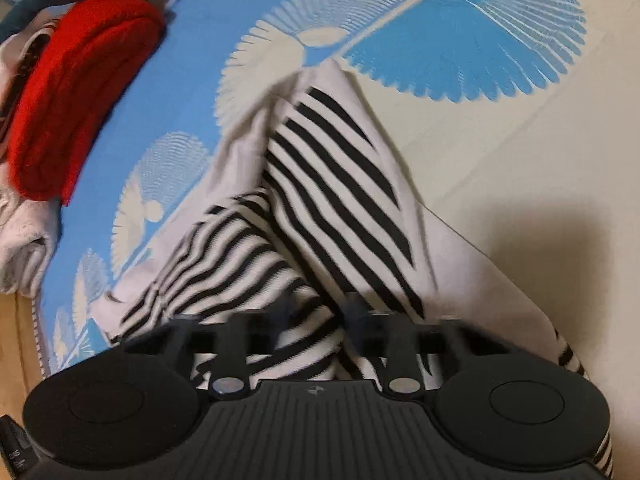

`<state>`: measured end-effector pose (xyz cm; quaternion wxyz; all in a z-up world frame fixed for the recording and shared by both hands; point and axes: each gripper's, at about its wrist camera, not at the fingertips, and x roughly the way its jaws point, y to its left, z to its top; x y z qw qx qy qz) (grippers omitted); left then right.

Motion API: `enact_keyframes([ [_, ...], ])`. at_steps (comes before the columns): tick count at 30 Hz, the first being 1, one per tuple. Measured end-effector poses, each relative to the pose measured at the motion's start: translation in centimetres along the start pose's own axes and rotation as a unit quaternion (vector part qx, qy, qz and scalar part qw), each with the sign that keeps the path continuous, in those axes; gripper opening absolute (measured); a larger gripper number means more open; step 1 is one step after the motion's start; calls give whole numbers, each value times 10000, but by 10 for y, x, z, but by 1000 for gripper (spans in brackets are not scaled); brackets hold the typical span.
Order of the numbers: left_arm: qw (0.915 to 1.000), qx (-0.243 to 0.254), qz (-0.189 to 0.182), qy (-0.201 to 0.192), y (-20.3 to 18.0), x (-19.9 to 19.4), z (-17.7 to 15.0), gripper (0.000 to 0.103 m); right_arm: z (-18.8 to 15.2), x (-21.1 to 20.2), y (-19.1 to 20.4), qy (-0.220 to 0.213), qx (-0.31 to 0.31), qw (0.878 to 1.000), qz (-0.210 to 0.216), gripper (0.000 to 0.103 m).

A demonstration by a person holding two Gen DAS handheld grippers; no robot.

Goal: Fold small clothes
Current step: 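Grasp the folded top with both grippers and fold it over in half, then open both grippers and lift them away from the top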

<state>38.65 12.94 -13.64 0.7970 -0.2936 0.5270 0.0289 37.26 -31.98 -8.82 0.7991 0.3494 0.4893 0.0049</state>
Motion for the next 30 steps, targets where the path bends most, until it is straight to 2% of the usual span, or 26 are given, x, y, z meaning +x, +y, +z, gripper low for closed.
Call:
enact_keyframes([
  [2, 9989, -15, -346, -326, -3, -18, 5, 8, 1, -22, 6, -494, -30, 9986, 187, 2],
  [4, 9968, 48, -537, -595, -6, -34, 8, 8, 2, -45, 18, -946, -296, 9937, 523, 1],
  [5, 9963, 50, -579, -640, -5, -38, 9, 8, 1, -52, 22, -1064, -369, 9915, 646, 1],
  [6, 9968, 33, -562, -575, -3, -36, 9, 8, 2, -54, 23, -1017, -429, 9922, 576, 1],
  [8, 9997, -73, -235, -49, 6, -16, 7, 10, 1, -37, 16, -604, -401, 9973, 95, 1],
  [9, 9993, -225, -38, 303, 14, -3, 5, 12, 0, -22, 5, -330, -176, 9990, -226, 2],
  [10, 9973, -442, 148, 560, 23, 8, 4, 25, 0, -11, -4, -146, 45, 9988, -471, 2],
  [11, 9958, -619, 306, 602, 29, 11, 3, 39, -1, -3, -11, -31, 221, 9972, -715, 5],
  [12, 9961, -636, 397, 454, 30, 7, 3, 39, -2, 0, -16, -47, 367, 9949, -937, 7],
  [14, 9989, -141, 453, 38, 14, -7, 7, 39, -2, -6, -14, -286, 414, 9938, -993, 7],
  [16, 9971, 484, 345, -481, -8, -27, 6, 39, -1, -23, 3, -740, 59, 9943, -760, 11],
  [17, 9951, 719, 220, -640, -16, -34, 4, 39, -3, -31, 13, -1017, -200, 9927, -610, 17],
  [18, 9934, 912, 73, -689, -23, -35, 2, 39, -6, -38, 24, -1274, -536, 9893, -456, 24],
  [19, 9923, 1051, -29, -649, -27, -33, -2, 39, -10, -42, 36, -1420, -918, 9852, -284, 27],
  [21, 9927, 1132, 6, -414, -28, -22, -8, 38, -18, -35, 50, -1195, -1408, 9827, 160, 29],
  [23, 9944, 1035, 184, 69, -20, 3, -13, 38, -23, -16, 50, -615, -1400, 9874, 408, 29],
  [24, 9943, 974, 336, 282, -16, 14, -16, 36, -26, 0, 45, -235, -1365, 9901, 212, 29],
  [25, 9935, 893, 538, 450, -8, 21, -18, 35, -28, 14, 40, 27, -1370, 9904, -184, 29],
  [26, 9931, 854, 631, 502, -3, 24, -19, 26, -30, 26, 34, 206, -1385, 9879, -660, 29],
  [27, 9935, 853, 590, 474, 0, 21, -20, 26, -32, 34, 24, 284, -1337, 9851, -1047, 28],
  [30, 9934, 1077, 333, 200, -5, 4, -23, 26, -29, 21, 21, 37, -1105, 9918, -643, 31],
])
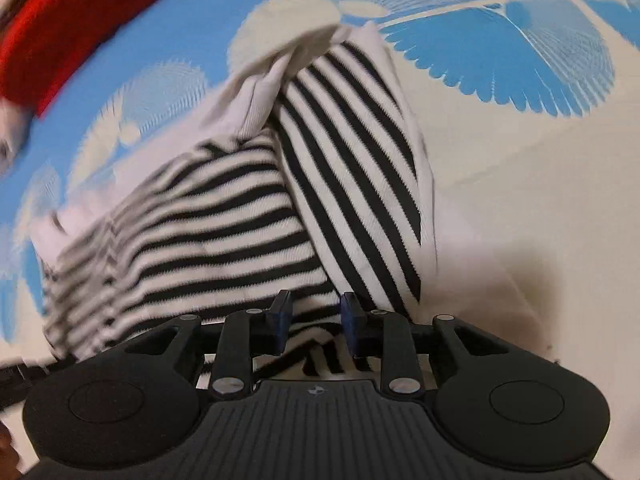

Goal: Fold small clothes
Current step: 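Open both grippers and lift them away from the top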

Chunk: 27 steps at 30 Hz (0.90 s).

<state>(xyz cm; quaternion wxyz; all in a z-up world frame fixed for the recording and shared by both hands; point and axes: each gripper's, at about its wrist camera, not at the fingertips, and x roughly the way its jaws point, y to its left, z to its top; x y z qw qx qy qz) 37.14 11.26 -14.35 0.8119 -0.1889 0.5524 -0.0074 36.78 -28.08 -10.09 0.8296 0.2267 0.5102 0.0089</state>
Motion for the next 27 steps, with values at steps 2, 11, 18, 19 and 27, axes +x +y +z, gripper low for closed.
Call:
enact_keyframes([
  [2, 9998, 147, -124, -108, -1, -3, -6, 27, 0, -13, 6, -358, -251, 9983, 378, 31],
  [11, 9989, 371, 241, -145, 13, -53, -33, 29, -23, -62, -27, -382, -107, 9985, -371, 32],
  [18, 9896, 908, -46, -1118, 15, -170, -101, 58, -66, -209, -47, -1837, -495, 9817, 37, 44],
  [19, 9880, 944, -29, -1225, 19, -179, -120, 60, -79, -219, -55, -1906, -500, 9804, 74, 45],
  [27, 9964, 145, 231, -803, 75, -122, -236, 63, -179, -174, -118, -1248, -199, 9915, -308, 54],
])
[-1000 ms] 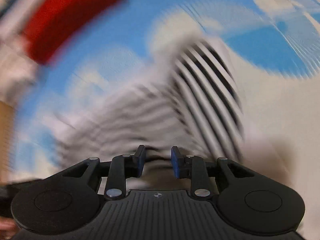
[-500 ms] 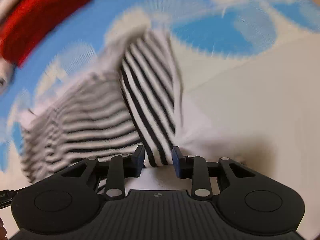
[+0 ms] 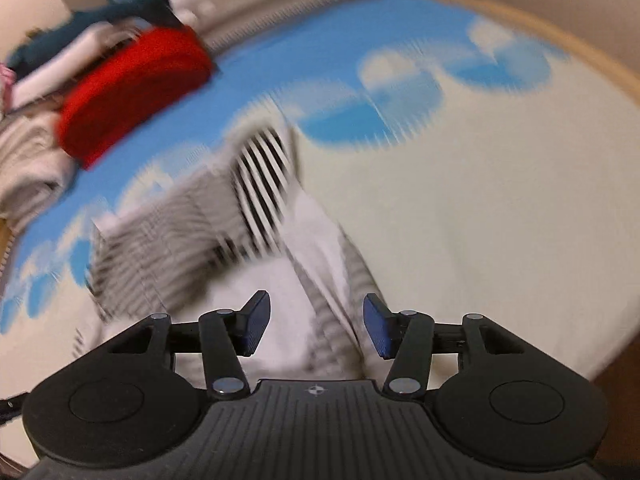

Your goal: Fold small clothes

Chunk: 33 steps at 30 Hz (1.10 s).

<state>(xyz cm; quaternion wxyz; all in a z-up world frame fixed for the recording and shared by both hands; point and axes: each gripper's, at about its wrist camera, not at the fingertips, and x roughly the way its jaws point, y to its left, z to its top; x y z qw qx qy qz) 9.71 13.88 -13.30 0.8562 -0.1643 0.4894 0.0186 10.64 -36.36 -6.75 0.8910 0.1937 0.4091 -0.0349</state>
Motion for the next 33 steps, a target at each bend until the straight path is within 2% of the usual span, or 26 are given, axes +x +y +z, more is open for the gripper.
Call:
enact_keyframes([
  [2, 9981, -364, 174, 475, 7, 14, -9, 63, -23, 17, -8, 396, -25, 9988, -290, 54],
  [3, 9971, -479, 33, 583, 9, 17, -10, 64, -29, 29, -11, 684, 97, 9968, -395, 54],
  [5, 9961, -438, -114, 762, 9, 23, -10, 66, -37, 35, -15, 872, 237, 9957, -205, 54],
  [9, 9952, -81, 50, 971, 5, 33, -17, 61, -45, 42, -19, 1136, 194, 9929, -312, 54],
  [11, 9953, -59, 73, 965, 8, 37, -22, 27, -48, 41, -23, 1199, 275, 9921, -263, 53],
  [13, 9957, -96, -65, 917, 9, 35, -24, 10, -51, 39, -23, 1167, 203, 9925, -292, 44],
  [14, 9963, -136, -96, 845, 10, 30, -23, 9, -53, 37, -24, 1146, 177, 9930, -230, 16],
  [15, 9975, -172, -94, 677, 10, 22, -22, 9, -52, 34, -25, 1092, 228, 9937, -93, 7],
  [17, 9989, -239, -198, 360, 10, 4, -21, 9, -49, 21, -31, 835, 430, 9955, 88, 6],
  [19, 9987, -352, -283, 239, 11, -7, -24, 9, -48, 6, -36, 609, 569, 9964, 159, 6],
  [21, 9982, -399, -252, 382, 11, -4, -29, 10, -52, 7, -40, 706, 617, 9956, 61, 6],
  [23, 9962, -441, -166, 732, 12, 11, -29, 19, -57, 20, -40, 1001, 526, 9934, -185, 8],
  [24, 9949, -525, -164, 843, 15, 17, -28, 21, -58, 27, -38, 1160, 452, 9918, -282, 13],
  [26, 9938, -640, -171, 896, 18, 22, -24, 32, -58, 32, -35, 1176, 389, 9915, -391, 22],
  [33, 9948, -502, -91, 883, 17, 26, -27, 33, -57, 35, -29, 1195, 202, 9917, -437, 24],
])
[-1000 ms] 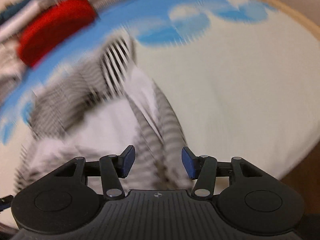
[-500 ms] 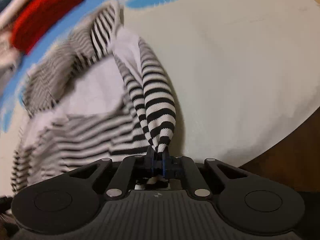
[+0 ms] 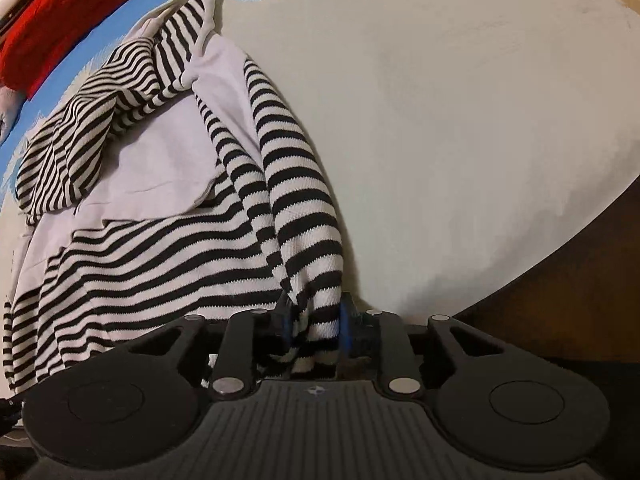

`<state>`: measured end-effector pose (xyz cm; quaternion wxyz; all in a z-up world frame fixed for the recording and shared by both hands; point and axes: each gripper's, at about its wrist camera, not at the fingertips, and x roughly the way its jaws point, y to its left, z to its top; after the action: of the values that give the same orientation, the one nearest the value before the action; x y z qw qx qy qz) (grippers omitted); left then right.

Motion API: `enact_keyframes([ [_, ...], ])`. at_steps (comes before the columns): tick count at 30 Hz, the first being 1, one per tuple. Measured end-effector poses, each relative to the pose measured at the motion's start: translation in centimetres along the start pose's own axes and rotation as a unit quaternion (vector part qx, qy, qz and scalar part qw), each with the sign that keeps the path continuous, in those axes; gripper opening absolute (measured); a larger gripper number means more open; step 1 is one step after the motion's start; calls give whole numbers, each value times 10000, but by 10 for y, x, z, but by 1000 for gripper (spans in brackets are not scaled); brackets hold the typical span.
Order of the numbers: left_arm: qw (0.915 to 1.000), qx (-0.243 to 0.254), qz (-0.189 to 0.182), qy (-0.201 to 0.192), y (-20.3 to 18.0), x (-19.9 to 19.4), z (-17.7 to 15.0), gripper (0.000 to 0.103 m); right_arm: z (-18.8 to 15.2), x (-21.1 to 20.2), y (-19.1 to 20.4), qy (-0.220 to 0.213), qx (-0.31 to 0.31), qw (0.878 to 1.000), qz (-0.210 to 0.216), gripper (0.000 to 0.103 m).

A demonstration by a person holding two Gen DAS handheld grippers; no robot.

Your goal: Fold small clothes

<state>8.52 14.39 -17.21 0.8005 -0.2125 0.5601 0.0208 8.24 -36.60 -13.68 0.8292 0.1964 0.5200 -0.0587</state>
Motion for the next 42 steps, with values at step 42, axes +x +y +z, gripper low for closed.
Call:
enact_keyframes([
  [42, 9870, 724, -457, -1360, -26, -86, 19, 6, 25, -84, 3, -1192, -9, 9856, 1204, 7],
])
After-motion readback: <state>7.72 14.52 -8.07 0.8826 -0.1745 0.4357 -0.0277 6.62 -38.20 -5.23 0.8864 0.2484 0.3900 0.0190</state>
